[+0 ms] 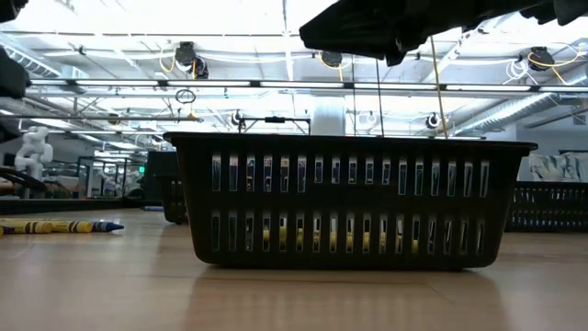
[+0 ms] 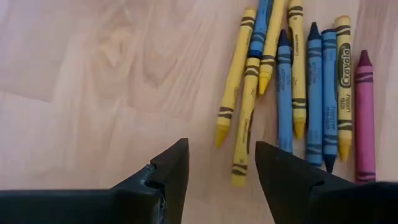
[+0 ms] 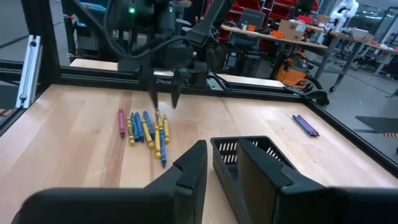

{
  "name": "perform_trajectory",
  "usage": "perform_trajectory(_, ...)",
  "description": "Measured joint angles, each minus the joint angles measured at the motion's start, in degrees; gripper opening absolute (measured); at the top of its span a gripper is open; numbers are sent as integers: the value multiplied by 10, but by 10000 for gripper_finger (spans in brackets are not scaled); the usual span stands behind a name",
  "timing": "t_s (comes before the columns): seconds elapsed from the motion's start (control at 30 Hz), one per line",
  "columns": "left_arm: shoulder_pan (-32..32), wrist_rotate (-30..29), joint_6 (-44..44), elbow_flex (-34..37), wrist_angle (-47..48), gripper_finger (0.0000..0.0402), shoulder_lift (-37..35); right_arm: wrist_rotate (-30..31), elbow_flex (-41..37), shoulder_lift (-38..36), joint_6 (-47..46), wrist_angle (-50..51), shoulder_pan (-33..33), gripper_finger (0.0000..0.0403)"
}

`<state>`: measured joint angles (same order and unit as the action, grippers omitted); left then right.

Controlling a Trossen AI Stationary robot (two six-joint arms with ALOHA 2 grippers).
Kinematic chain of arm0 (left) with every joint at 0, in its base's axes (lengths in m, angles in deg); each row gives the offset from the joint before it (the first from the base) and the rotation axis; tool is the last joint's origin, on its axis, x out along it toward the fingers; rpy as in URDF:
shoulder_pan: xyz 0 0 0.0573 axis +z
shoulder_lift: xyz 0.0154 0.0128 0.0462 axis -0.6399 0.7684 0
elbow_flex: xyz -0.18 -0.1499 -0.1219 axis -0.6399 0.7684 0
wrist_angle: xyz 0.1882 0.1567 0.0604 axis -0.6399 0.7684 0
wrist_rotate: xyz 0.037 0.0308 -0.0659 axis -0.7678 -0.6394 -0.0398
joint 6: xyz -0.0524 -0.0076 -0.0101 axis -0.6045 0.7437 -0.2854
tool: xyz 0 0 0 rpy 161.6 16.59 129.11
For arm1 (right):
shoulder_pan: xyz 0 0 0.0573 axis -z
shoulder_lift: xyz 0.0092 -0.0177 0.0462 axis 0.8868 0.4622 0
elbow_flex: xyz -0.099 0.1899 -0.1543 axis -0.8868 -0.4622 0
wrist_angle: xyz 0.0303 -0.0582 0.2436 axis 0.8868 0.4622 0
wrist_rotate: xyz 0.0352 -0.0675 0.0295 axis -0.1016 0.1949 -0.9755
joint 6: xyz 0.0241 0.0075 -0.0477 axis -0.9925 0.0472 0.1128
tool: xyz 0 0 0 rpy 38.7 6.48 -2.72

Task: Sort crayons
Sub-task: Put the yellow crayon into the bottom black bin

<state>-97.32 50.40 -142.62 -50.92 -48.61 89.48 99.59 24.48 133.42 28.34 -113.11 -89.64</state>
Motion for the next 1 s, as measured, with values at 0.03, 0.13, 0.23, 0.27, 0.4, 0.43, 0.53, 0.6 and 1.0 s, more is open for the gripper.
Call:
perform_trajectory(0.03,1,-1,0,7,-5,182,0,0,0,0,-1,0,2,73)
perform_trajectory(0.13,1,-18,0,16,-14,182,0,0,0,0,-1,-1,4,73)
perform_trajectory(0.23,1,-33,0,22,-14,182,0,0,0,0,-1,-4,5,73)
perform_trajectory(0.27,1,-37,-1,25,-15,182,0,0,0,0,-1,-4,5,73)
perform_trajectory(0.4,1,-40,-1,39,-35,182,0,0,0,0,-1,-4,5,73)
perform_trajectory(0.43,1,-40,-1,43,-44,182,0,0,0,0,-1,-4,5,73)
perform_trajectory(0.53,1,-42,0,46,-57,180,0,0,0,0,-1,-4,5,73)
perform_trajectory(0.6,1,-49,-1,46,-59,172,0,0,0,0,-1,-4,5,73)
perform_trajectory(1.0,2,-74,4,46,-59,60,0,0,0,0,0,-4,5,73)
